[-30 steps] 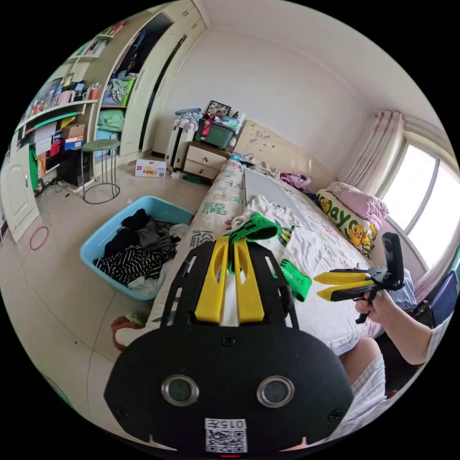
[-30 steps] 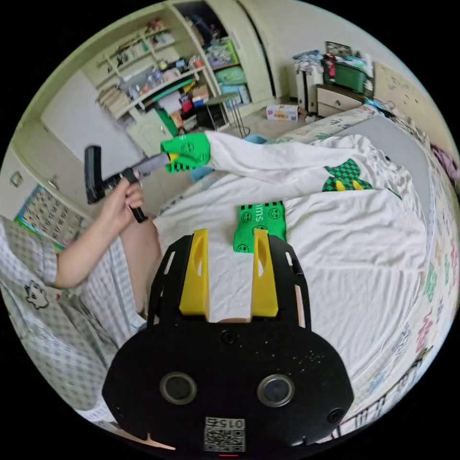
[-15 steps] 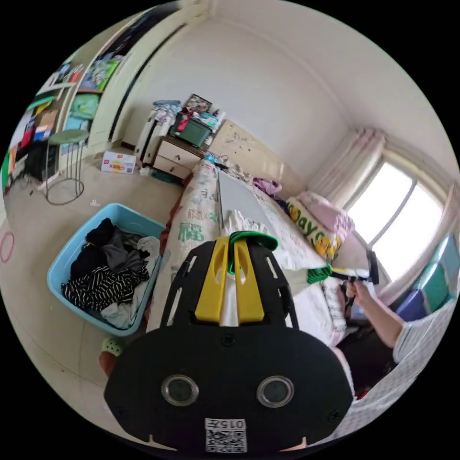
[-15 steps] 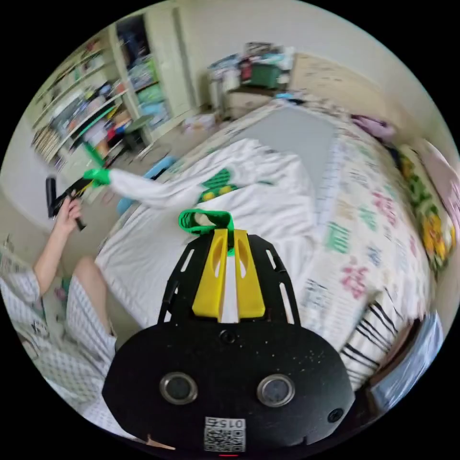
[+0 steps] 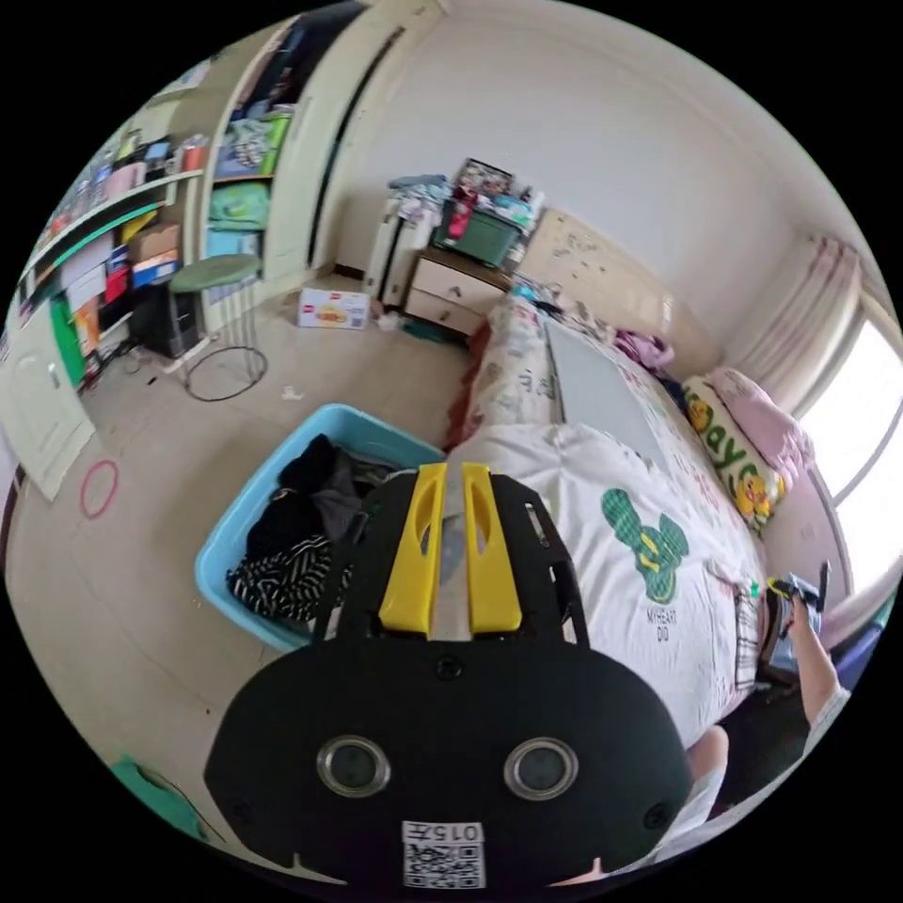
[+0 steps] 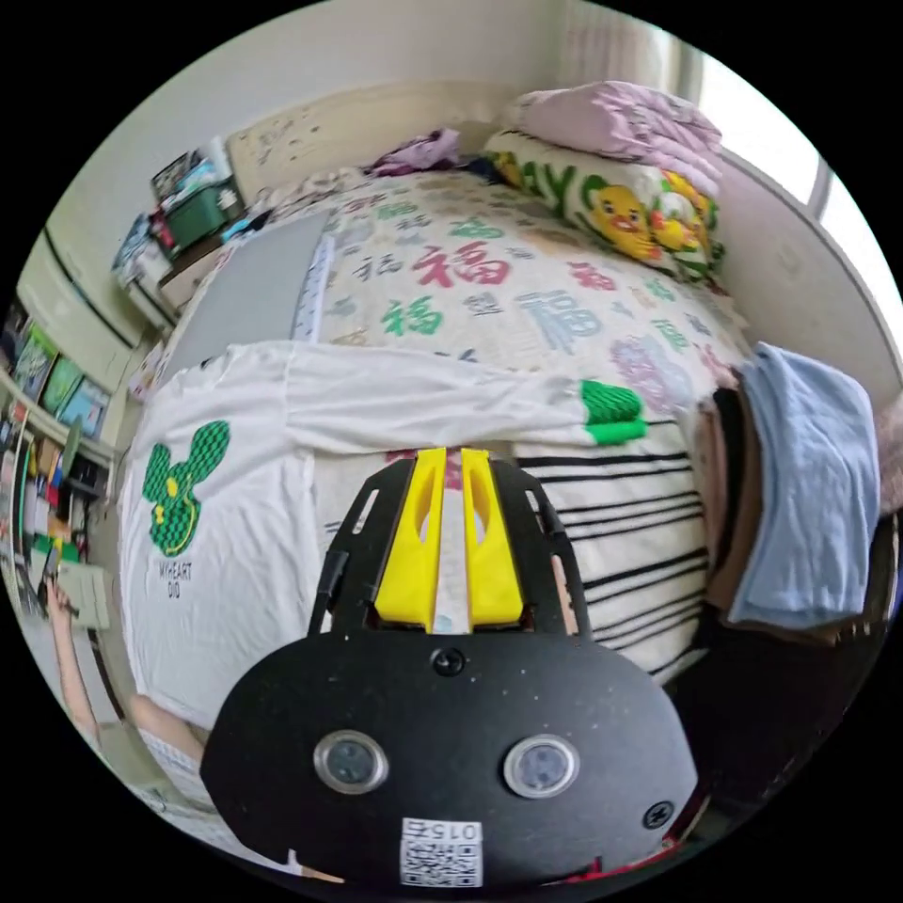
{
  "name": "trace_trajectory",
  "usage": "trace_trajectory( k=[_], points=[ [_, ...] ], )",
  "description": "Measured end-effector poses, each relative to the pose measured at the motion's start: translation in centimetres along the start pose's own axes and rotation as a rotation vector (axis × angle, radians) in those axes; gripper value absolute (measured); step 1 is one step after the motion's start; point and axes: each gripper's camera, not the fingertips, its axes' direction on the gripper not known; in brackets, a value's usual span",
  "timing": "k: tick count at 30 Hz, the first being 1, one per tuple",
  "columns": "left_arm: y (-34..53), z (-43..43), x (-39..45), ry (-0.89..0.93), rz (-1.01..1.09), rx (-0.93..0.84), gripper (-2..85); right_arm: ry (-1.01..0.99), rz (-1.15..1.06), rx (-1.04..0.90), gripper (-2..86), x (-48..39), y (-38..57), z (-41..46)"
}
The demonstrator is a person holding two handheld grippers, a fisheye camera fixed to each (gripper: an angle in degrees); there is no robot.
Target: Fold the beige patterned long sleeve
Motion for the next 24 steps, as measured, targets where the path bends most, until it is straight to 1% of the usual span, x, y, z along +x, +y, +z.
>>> trace_trajectory(
  k=[2, 4, 7, 9, 11, 17, 19, 24],
  points=[
    [-2.5, 4.5, 5.0, 0.052, 0.108, -0.054, -0.8, -0.071, -0.119, -0.014, 4.0, -4.9, -1.3, 2.3],
    [-4.6, 8.4, 8.9, 0.051, 0.176, -0.096, -0.8, -0.141, -0.243, -0.009, 3.6, -11.1, -3.2, 4.6],
    [-8.1, 15.5, 14.8, 0.101, 0.239, -0.168, -0.8, -0.223, -0.33, -0.009, 2.3, -17.4, -6.0, 7.4],
    [-9.8, 19.9, 18.0, 0.141, 0.27, -0.209, -0.8, -0.236, -0.355, -0.02, 1.3, -20.4, -7.8, 9.4],
    [-11.7, 25.6, 21.8, 0.139, 0.311, -0.262, -0.8, -0.218, -0.37, -0.044, 0.5, -22.7, -9.3, 11.7],
    [-15.2, 36.3, 27.3, 0.085, 0.391, -0.342, -0.6, -0.097, -0.316, -0.075, -0.4, -25.5, -12.4, 18.5],
    [-15.9, 38.5, 27.9, 0.053, 0.408, -0.361, -0.7, -0.034, -0.318, -0.023, -0.5, -26.1, -12.9, 19.7],
    [-17.9, 41.3, 28.4, 0.008, 0.435, -0.309, -0.7, 0.087, -0.367, 0.021, -0.5, -28.6, -14.2, 21.4]
  ],
)
